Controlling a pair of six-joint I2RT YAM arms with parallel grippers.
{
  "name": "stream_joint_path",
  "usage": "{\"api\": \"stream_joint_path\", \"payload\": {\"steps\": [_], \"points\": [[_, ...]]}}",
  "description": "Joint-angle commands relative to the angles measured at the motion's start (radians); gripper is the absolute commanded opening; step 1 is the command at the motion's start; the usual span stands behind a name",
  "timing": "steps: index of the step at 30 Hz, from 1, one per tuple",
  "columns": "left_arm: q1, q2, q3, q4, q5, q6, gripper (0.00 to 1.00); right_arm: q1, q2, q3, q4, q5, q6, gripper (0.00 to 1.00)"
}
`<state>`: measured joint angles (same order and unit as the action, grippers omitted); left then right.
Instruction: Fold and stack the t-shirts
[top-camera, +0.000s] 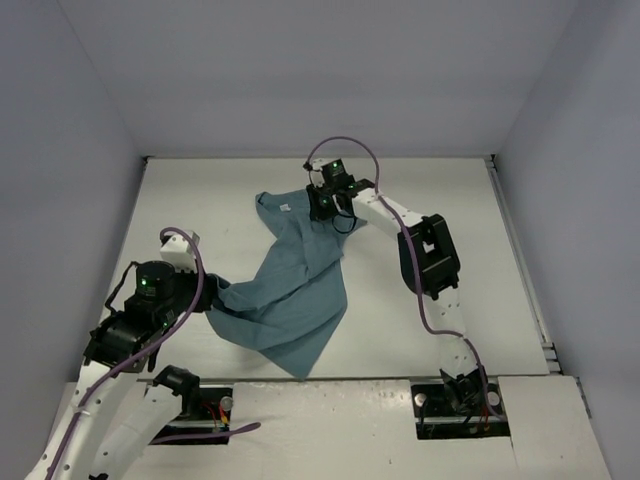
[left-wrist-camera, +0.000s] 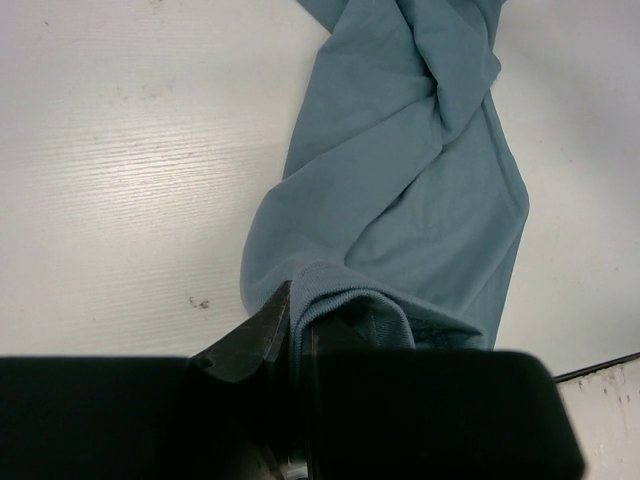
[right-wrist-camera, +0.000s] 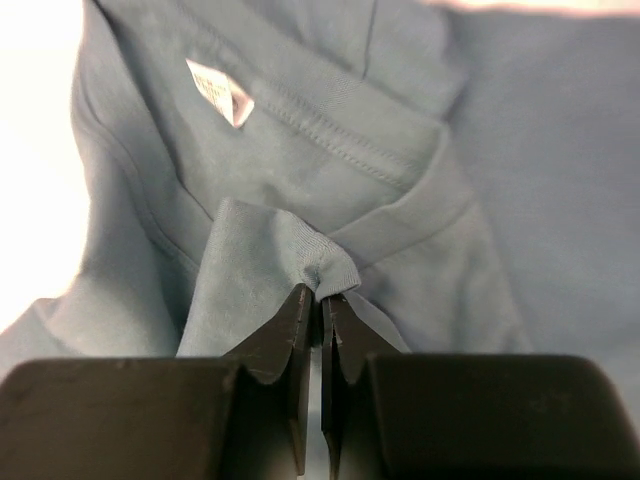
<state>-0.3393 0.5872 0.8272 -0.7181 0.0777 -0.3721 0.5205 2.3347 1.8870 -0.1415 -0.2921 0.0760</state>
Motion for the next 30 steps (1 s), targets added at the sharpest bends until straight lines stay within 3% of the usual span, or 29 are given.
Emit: {"api": "stream_joint_path", "payload": {"steps": [1, 6, 11, 16, 22, 26, 28, 30], "points": [[0.005, 0.018, 0.033, 0.039, -0.042, 0.0, 0.0, -0.026, -0.205, 0.045, 0.037, 0.076, -0.013, 0.0], [0.005, 0.1, 0.188, 0.037, -0.172, 0.079, 0.0, -0.146, -0.363, 0.069, 0.028, 0.073, 0.026, 0.0], [0.008, 0.355, 0.536, 0.053, -0.235, 0.247, 0.0, -0.306, -0.524, 0.127, 0.007, 0.057, 0.053, 0.0], [0.057, 0.616, 0.994, 0.166, -0.224, 0.366, 0.0, -0.439, -0.604, 0.264, -0.006, 0.051, 0.104, 0.01], [0.164, 0.977, 1.596, 0.184, -0.029, 0.347, 0.0, -0.612, -0.678, 0.427, -0.004, 0.025, 0.207, 0.0], [0.166, 0.937, 1.602, 0.301, 0.074, 0.329, 0.0, -0.637, -0.786, 0.411, -0.005, 0.058, 0.188, 0.0], [0.168, 0.873, 1.513, 0.347, 0.105, 0.309, 0.0, -0.637, -0.843, 0.364, -0.006, 0.068, 0.175, 0.0], [0.168, 0.77, 1.28, 0.416, 0.127, 0.279, 0.0, -0.633, -0.948, 0.261, -0.006, 0.091, 0.166, 0.0]]}}
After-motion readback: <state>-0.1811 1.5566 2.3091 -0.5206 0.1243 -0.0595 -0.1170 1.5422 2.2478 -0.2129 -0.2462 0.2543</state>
